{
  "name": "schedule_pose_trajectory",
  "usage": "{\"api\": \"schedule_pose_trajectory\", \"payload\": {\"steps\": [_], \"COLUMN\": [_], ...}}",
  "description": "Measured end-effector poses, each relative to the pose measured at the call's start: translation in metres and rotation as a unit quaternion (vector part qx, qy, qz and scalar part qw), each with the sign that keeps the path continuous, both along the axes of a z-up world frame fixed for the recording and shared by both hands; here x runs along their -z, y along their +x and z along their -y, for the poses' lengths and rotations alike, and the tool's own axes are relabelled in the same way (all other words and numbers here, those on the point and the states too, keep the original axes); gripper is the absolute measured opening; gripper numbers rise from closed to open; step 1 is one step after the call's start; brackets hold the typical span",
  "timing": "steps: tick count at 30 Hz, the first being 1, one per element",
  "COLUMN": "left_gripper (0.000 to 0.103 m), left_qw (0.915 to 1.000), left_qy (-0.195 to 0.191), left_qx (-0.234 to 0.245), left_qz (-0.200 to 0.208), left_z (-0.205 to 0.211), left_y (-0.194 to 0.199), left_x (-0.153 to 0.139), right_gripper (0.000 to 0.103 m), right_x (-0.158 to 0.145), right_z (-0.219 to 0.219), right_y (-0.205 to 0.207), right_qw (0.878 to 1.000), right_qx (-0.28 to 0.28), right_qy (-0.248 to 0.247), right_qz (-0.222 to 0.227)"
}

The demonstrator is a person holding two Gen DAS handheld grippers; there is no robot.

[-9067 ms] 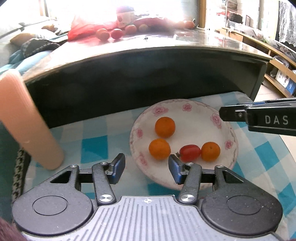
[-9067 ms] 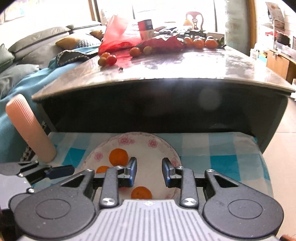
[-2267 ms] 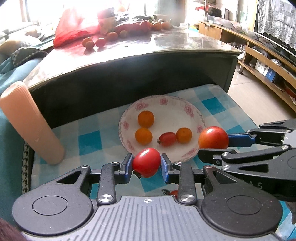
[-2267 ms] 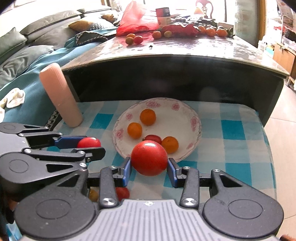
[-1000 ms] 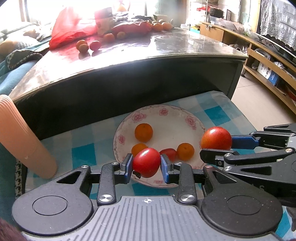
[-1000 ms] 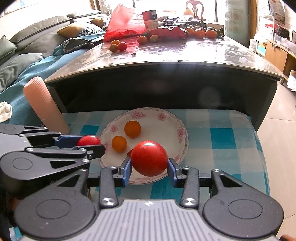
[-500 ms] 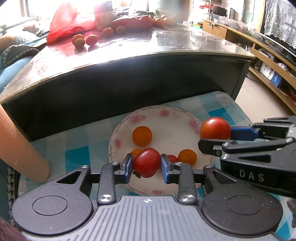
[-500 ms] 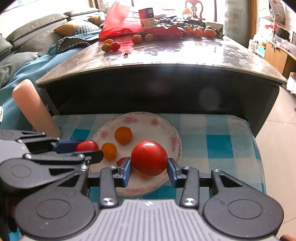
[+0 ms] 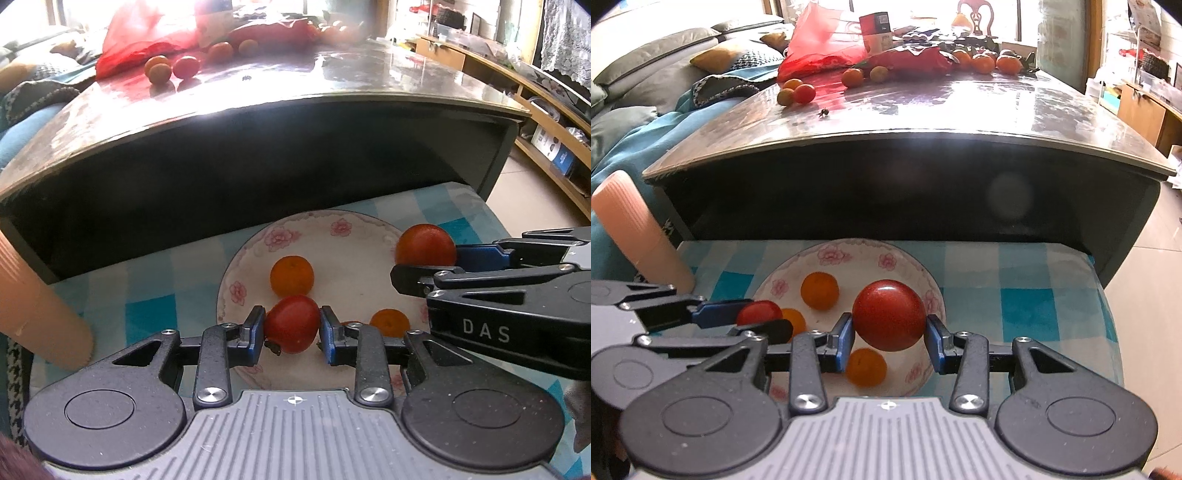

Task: Organize fruits
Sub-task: 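Carry both tomatoes over the white plate and lower them, then open the left gripper while the right gripper opens to release its tomato onto the plate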

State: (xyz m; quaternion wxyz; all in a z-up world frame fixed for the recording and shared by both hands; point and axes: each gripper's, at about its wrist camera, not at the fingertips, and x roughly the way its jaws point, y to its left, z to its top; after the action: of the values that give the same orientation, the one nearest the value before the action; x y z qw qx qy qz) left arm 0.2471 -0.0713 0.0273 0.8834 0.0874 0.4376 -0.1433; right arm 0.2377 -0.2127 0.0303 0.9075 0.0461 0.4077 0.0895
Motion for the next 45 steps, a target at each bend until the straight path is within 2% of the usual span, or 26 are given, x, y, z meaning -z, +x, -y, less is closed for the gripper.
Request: {"api": "schedule_pose_trajectory", "payload": {"steps": [15,37,45], "left_gripper": [0.038,0.038,0.042], "left_qw": [0.9999,0.9999,0.9998], "left_qy": [0.011,0.010,0.009], "left_qx": [0.003,-0.010,-0.016], "left_qz": [0.001,0.001,-0.001], "left_z": [0.007,0.004,0.003], "left_y": [0.015,0.019,0.020], "left_x": [0.013,0.018,0.021], "right_gripper": [0.055,0.056,0.056], "right_x": [0.031,0.036,0.036], "right_z": [0.005,0.007,0.008], "right_y": [0.020,0.020,0.020], "right_qw": [1.000,1.000,1.000], "right_qx": [0.005,0.001,0.001], "right_qy": [0.011,0.023,0.024], "right_qz": [-0.013,-0.007,-0.007]}}
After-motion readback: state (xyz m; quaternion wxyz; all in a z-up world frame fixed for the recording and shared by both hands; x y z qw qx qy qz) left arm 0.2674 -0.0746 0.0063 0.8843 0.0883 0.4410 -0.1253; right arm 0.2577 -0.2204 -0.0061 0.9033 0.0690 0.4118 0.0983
